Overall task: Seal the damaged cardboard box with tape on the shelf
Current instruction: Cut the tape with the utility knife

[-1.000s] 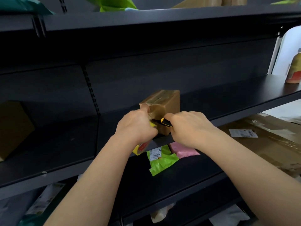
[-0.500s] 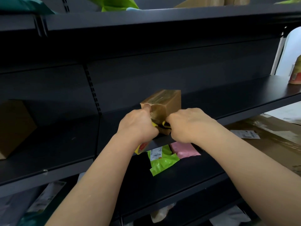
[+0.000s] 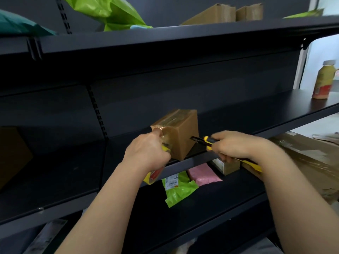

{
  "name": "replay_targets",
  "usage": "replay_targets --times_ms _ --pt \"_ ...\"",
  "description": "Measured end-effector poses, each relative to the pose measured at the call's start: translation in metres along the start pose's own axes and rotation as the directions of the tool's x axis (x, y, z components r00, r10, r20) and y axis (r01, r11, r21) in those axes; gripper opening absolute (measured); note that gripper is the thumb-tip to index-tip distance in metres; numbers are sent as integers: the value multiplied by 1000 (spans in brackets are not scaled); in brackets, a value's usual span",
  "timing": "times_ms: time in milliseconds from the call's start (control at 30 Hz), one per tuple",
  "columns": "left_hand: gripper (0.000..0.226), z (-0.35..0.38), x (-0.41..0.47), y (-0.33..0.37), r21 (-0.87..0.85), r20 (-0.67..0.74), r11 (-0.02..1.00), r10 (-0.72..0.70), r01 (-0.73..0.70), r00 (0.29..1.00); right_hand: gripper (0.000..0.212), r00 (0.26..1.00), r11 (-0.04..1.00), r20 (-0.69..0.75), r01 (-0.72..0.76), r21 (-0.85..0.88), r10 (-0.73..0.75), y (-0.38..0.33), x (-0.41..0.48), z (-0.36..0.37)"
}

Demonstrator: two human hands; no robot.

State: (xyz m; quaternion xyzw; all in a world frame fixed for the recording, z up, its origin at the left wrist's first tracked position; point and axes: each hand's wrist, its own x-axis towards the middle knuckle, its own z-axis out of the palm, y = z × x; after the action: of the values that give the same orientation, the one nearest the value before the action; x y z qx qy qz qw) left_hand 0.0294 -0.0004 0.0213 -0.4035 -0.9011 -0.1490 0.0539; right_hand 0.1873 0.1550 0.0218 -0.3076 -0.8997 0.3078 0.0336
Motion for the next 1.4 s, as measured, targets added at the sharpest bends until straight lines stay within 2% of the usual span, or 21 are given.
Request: replay_targets --times_ms 67,133,200,300,367,467,567,633,667,700,733,767,800,867,933,1000,1100,1233,1400 --pt "61 0 0 1 8 1 1000 -6 6 1000 11 996 977 -14 -79 199 83 22 6 -13" --pt "60 0 0 4 22 0 1000 -8 8 1000 12 973 965 -147 -141 220 176 38 24 -25" --pt "60 0 -1 7 31 0 999 -10 10 1000 19 953 962 -189 -201 187 236 42 51 -27" --pt "59 0 0 12 34 2 999 -15 15 1000 25 955 971 -186 -213 105 229 34 89 -18" --pt "60 -1 1 14 30 9 999 -28 27 1000 30 951 974 -212 -226 20 225 33 111 -11" --pt "63 -2 3 16 22 16 999 -44 44 999 27 929 961 -299 -257 -99 218 39 129 -4" --pt "61 -1 3 16 -1 21 998 -63 63 998 34 918 911 -337 -307 -274 208 42 135 -4" --pt "60 1 3 17 -25 13 997 -72 72 997 43 896 946 -432 -222 -235 103 29 131 -7" --pt "61 2 2 17 -38 9 996 -75 75 997 45 855 980 -518 -90 -176 -14 18 126 -5" --pt "61 2 2 18 -45 7 996 -76 76 997 44 775 986 -611 106 -131 -164 2 116 -1" --pt "61 3 1 18 -47 8 996 -75 75 997 42 683 947 -667 302 -114 -298 -15 104 6" --pt "61 2 0 19 -46 9 996 -71 71 997 39 636 893 -657 429 -137 -406 -31 91 13" --pt "61 2 -1 18 -47 11 997 -63 63 998 38 638 853 -590 487 -189 -495 -44 82 21" --pt "63 1 -3 16 -58 15 997 -49 49 999 38 721 822 -394 498 -277 -570 -56 76 37" --pt "68 0 -6 11 -88 7 995 -50 50 999 35 738 803 -316 543 -246 -596 -51 81 42" --pt "71 1 -10 6 -200 15 978 -50 52 999 34 712 778 -317 597 -194 -626 -42 85 40" --pt "60 7 -17 6 -368 41 929 -13 27 999 47 699 770 -325 603 -211 -637 -34 88 39" --pt "45 16 -21 9 -355 18 935 1 5 1000 46 704 804 -400 566 -183 -587 -31 96 47" --pt "33 19 -21 15 -308 11 951 -15 18 1000 57 732 811 -353 552 -193 -583 -28 98 42"
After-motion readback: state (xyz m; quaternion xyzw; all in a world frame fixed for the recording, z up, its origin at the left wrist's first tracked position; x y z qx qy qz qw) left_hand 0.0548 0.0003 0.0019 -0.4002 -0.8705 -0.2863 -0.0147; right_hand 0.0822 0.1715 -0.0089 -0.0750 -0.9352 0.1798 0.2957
